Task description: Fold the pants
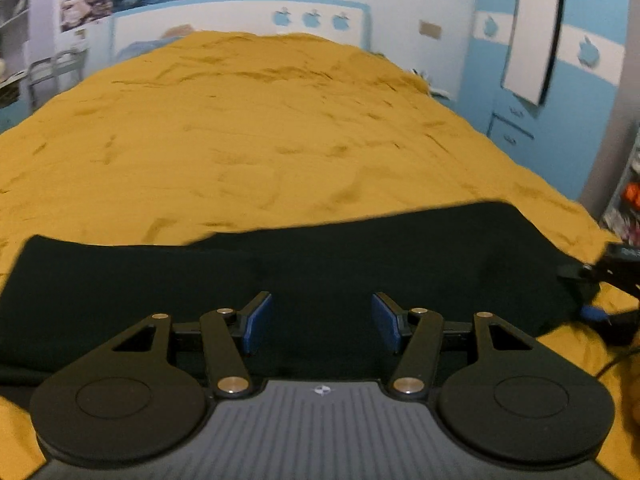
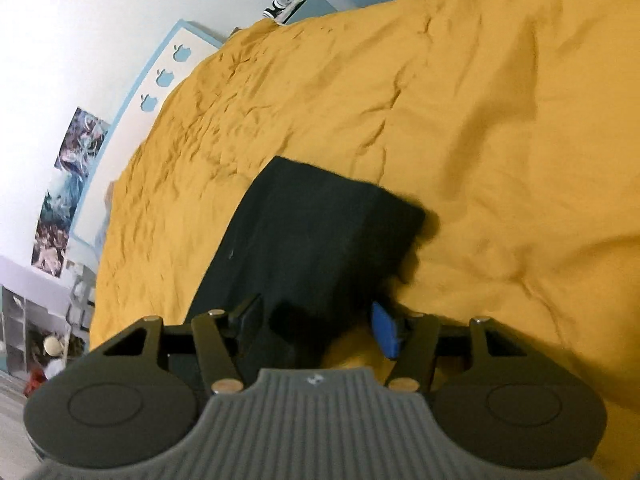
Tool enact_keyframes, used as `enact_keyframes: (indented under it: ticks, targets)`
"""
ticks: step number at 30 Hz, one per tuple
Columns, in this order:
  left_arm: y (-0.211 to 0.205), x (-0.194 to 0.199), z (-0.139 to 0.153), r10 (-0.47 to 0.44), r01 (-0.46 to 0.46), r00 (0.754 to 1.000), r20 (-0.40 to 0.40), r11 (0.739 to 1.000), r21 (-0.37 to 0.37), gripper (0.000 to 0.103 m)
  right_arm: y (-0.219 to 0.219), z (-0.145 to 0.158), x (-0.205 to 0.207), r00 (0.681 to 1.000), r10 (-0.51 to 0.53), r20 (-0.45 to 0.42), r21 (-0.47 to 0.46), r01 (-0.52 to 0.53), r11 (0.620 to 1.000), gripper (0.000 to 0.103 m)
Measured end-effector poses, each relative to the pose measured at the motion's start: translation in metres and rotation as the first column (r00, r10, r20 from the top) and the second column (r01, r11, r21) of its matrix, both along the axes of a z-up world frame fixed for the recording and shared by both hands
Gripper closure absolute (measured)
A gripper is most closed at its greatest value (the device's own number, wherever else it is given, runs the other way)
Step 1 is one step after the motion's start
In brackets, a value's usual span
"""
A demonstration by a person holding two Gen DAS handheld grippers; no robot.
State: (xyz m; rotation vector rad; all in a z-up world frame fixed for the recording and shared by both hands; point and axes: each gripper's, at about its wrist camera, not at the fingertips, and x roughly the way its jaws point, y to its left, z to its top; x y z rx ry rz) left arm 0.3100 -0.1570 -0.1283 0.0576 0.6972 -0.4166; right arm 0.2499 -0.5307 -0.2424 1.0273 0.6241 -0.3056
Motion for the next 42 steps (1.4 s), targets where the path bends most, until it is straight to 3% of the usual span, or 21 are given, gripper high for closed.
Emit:
enact_keyframes:
  ticks: [2, 3, 5, 8, 11, 15, 17, 22, 25, 28, 30, 35, 38, 42]
  targets:
    - [-0.018, 0.0, -0.012, -0.012, 0.012, 1.0, -0.01, 0.999, 0.043, 0.037, 0.0, -0.002, 0.011, 0.999, 0.035, -0.039, -0.072, -0.037, 0.997, 0.089]
    - [-0.024, 0.002, -0.018, -0.014, 0.015, 1.0, -0.021, 0.997, 0.069, 0.037, 0.001, -0.004, 0.007, 0.998, 0.059, -0.021, -0.086, -0.061, 0.994, 0.095]
    - [-0.031, 0.003, -0.034, -0.007, 0.014, 0.998, -0.061, 0.993, 0.118, 0.037, -0.01, -0.008, -0.008, 0.998, 0.054, 0.018, -0.088, -0.052, 0.995, 0.098]
    - [-0.03, 0.003, -0.049, 0.017, -0.008, 0.996, -0.084, 0.993, 0.116, 0.037, -0.025, -0.011, -0.01, 0.997, 0.06, 0.041, -0.034, -0.058, 0.998, 0.097]
    - [-0.033, 0.0, -0.043, 0.026, -0.015, 0.996, -0.08, 0.99, 0.137, 0.038, -0.029, -0.016, -0.005, 0.997, 0.071, 0.029, -0.022, -0.071, 0.997, 0.096]
    - [-0.038, -0.003, -0.019, 0.007, -0.006, 1.0, -0.029, 0.999, 0.039, 0.038, -0.027, -0.013, -0.005, 0.997, 0.058, 0.053, -0.002, -0.058, 0.998, 0.075]
    - [-0.049, -0.001, -0.014, -0.005, 0.005, 1.0, 0.0, 0.999, 0.033, 0.038, -0.027, -0.01, -0.011, 0.996, 0.038, 0.076, 0.019, -0.039, 0.999, 0.069]
    - [-0.084, 0.011, -0.025, -0.02, 0.02, 1.0, 0.001, 0.999, 0.049, 0.038, -0.028, -0.006, -0.029, 0.996, 0.021, 0.087, 0.041, -0.025, 0.999, 0.067]
    - [-0.107, 0.015, -0.053, -0.046, 0.057, 0.996, -0.081, 0.989, 0.139, 0.037, -0.027, -0.006, -0.029, 0.996, 0.021, 0.086, 0.036, -0.024, 0.999, 0.067]
    - [-0.117, 0.009, -0.065, -0.057, 0.066, 0.997, -0.048, 0.977, 0.204, 0.037, -0.024, -0.006, -0.027, 0.997, 0.022, 0.075, 0.015, -0.023, 1.0, 0.067]
    - [-0.113, 0.011, -0.061, -0.053, 0.063, 0.997, -0.061, 0.982, 0.181, 0.037, -0.02, -0.006, -0.025, 0.997, 0.026, 0.068, -0.011, -0.025, 1.0, 0.067]
    - [-0.086, 0.01, -0.044, 0.001, 0.003, 0.996, -0.088, 0.999, 0.035, 0.037, -0.016, -0.005, -0.022, 0.997, 0.019, 0.069, -0.047, -0.015, 0.999, 0.068]
    - [-0.06, 0.0, -0.032, 0.045, -0.047, 0.997, -0.066, 0.998, -0.041, 0.037, -0.016, -0.006, -0.022, 0.997, 0.003, 0.073, -0.049, 0.001, 0.999, 0.072]
    - [-0.024, -0.006, -0.019, 0.114, -0.118, 0.992, -0.056, 0.99, -0.073, 0.036, -0.016, -0.009, -0.022, 0.996, -0.033, 0.084, -0.028, 0.035, 0.999, 0.086]
